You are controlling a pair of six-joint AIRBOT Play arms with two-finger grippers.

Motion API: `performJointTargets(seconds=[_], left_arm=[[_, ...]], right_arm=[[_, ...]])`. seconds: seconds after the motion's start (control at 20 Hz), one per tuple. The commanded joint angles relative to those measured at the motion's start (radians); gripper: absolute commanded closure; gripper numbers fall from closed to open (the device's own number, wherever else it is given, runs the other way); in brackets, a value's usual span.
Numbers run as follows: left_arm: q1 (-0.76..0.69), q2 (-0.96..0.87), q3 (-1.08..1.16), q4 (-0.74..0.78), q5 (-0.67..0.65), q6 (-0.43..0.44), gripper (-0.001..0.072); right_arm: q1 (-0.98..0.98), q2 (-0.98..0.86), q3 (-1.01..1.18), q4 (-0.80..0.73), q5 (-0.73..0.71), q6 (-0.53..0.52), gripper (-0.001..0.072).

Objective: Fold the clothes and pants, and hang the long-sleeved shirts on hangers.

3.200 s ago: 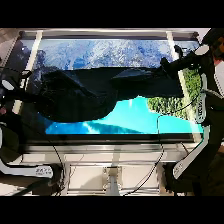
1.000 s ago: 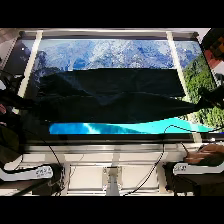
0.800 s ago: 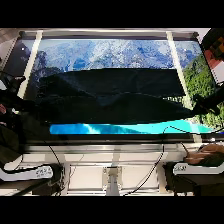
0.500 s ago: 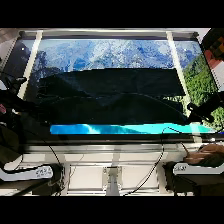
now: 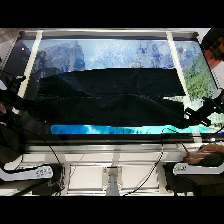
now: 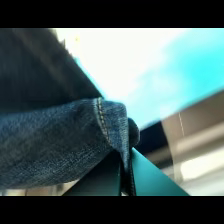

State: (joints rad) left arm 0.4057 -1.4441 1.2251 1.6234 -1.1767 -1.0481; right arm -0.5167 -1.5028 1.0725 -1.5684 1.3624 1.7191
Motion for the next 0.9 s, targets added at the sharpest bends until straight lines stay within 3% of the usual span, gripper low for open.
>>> performJointTargets(seconds=[0.0,0.2,0.35,0.55,0.6,0.7,0.75,0.8,0.85], left_arm=[[0.000,-0.004,0.000,-0.013,0.026,0.001,0.0679],[-0.007,-0.030,0.000,-0.011,0.037,0.001,0.0679],[-0.011,-0.046,0.000,-0.008,0.075,0.001,0.0679],[-0.014,-0.048,0.000,-0.008,0.089,0.001,0.0678],[-0.014,-0.048,0.000,-0.008,0.089,0.001,0.0678],[-0.014,-0.048,0.000,-0.008,0.095,0.001,0.0676],[-0.014,-0.048,0.000,-0.008,0.106,0.000,0.0655],[-0.014,-0.048,0.000,-0.008,0.114,0.000,0.0559],[-0.014,-0.048,0.000,-0.008,0.125,0.000,0.0358]], right_arm=[[-0.001,0.000,-0.005,-0.030,-0.189,0.072,0.0692],[-0.001,0.000,-0.005,-0.105,-0.222,0.102,0.0692],[-0.001,0.000,-0.005,-0.196,-0.124,0.100,0.0692],[0.000,0.000,-0.005,-0.168,-0.037,0.094,0.0684],[0.000,0.000,-0.005,-0.154,-0.035,0.094,0.0628],[0.000,0.001,0.004,-0.115,-0.039,0.093,0.0281],[0.000,0.001,0.024,-0.095,-0.038,0.093,0.0231],[0.000,0.001,0.053,-0.076,-0.037,0.093,0.0230],[0.000,0.001,0.089,-0.057,-0.039,0.093,0.0231]])
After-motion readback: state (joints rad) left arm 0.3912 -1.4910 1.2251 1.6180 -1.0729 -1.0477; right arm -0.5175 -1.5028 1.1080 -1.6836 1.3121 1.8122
